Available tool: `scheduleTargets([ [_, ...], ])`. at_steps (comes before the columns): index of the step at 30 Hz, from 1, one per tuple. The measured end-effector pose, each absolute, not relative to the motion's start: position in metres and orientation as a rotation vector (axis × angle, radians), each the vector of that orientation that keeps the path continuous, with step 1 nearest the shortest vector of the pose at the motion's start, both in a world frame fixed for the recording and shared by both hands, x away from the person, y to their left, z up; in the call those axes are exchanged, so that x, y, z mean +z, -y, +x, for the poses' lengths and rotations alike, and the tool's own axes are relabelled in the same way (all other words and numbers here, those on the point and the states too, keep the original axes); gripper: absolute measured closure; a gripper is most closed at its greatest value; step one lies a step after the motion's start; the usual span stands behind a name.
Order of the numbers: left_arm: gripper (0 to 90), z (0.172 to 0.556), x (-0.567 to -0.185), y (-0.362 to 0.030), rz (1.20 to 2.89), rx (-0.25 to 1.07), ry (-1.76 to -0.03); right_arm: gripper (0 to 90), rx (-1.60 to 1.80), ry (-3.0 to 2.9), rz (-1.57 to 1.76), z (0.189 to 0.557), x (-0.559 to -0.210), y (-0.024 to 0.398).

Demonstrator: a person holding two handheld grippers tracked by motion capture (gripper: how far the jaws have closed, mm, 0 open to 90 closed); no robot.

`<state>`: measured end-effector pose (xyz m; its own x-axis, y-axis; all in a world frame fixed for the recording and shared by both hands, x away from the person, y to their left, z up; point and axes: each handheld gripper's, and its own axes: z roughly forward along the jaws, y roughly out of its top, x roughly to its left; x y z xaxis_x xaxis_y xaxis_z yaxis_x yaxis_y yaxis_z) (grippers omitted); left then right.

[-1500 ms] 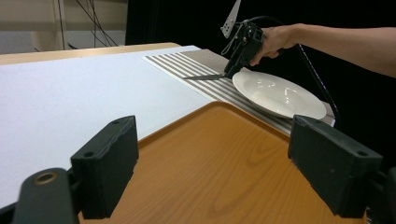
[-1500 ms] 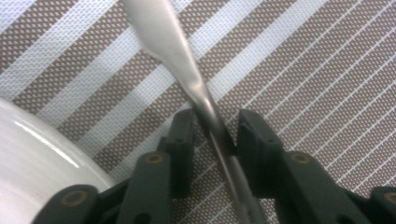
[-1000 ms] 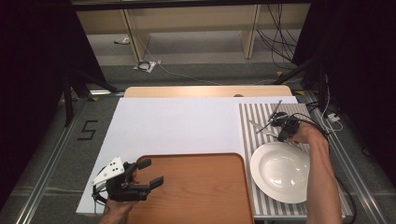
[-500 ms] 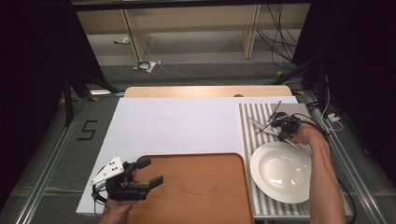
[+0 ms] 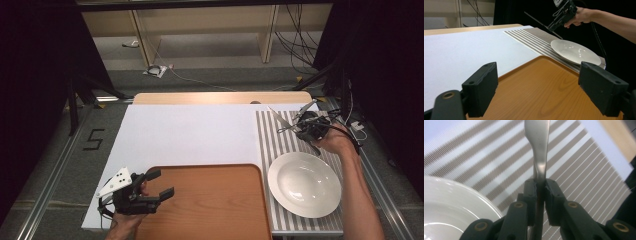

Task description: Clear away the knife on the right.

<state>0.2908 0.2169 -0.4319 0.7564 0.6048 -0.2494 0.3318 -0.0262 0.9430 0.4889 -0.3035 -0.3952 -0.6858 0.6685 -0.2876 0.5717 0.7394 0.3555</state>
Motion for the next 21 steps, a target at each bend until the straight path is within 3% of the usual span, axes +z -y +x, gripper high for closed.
scheduleTargets([
  [13,16.1,0.291,-0.432,-0.219,1.628,0.266,-0.767,80.9,0.630,-2.395,0.924,0.438,-0.352,0.270],
  [21,16.1,0.290,-0.431,-0.219,1.625,0.268,-0.766,80.9,0.805,-2.393,0.907,0.405,-0.346,0.247],
])
